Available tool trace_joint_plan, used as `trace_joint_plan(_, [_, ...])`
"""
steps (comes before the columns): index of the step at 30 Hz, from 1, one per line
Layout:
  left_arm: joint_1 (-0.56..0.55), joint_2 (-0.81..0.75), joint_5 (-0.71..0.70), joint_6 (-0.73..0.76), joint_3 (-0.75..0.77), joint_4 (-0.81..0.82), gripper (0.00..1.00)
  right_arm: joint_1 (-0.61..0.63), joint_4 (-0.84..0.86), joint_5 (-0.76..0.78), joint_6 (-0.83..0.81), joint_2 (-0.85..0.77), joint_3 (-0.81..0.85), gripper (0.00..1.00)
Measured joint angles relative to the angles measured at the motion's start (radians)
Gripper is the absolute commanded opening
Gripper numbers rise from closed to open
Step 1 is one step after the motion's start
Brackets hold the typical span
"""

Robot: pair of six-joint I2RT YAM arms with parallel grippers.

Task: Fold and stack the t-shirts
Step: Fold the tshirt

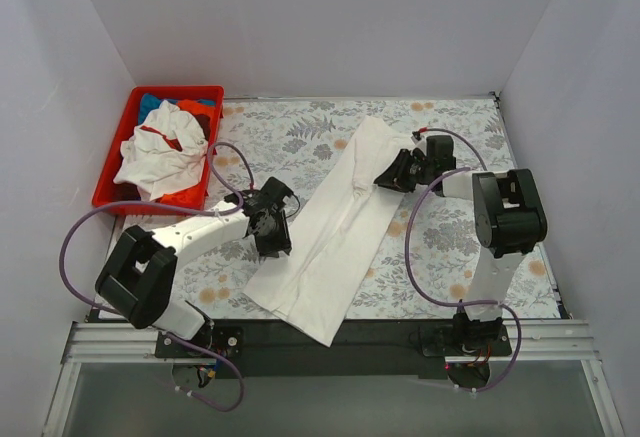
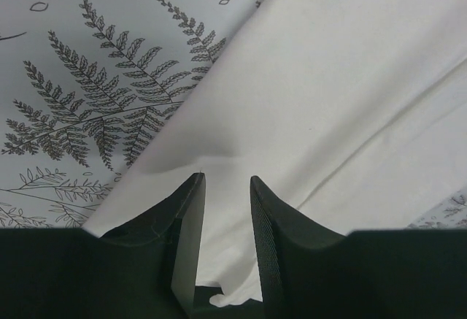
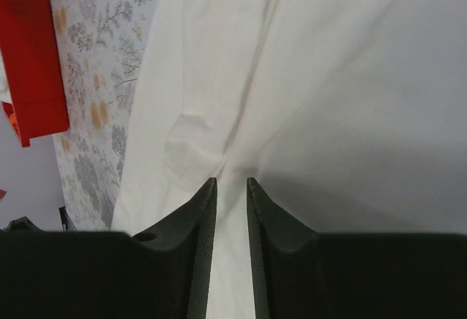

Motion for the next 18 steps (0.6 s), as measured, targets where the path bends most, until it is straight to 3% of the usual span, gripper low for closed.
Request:
trace_joint_plan(6, [0.001,0.071,0.045,0.007,-0.034,0.029,0.30,-0.009,0.014,-0.004,0.007,0.113,0.054,0.29])
trace_joint_plan(18, [0.006,0.241,0.266,0.015,0.089,0.115,0.31,-0.060,0.016,-0.081,0.011,0.461,0.569,0.39])
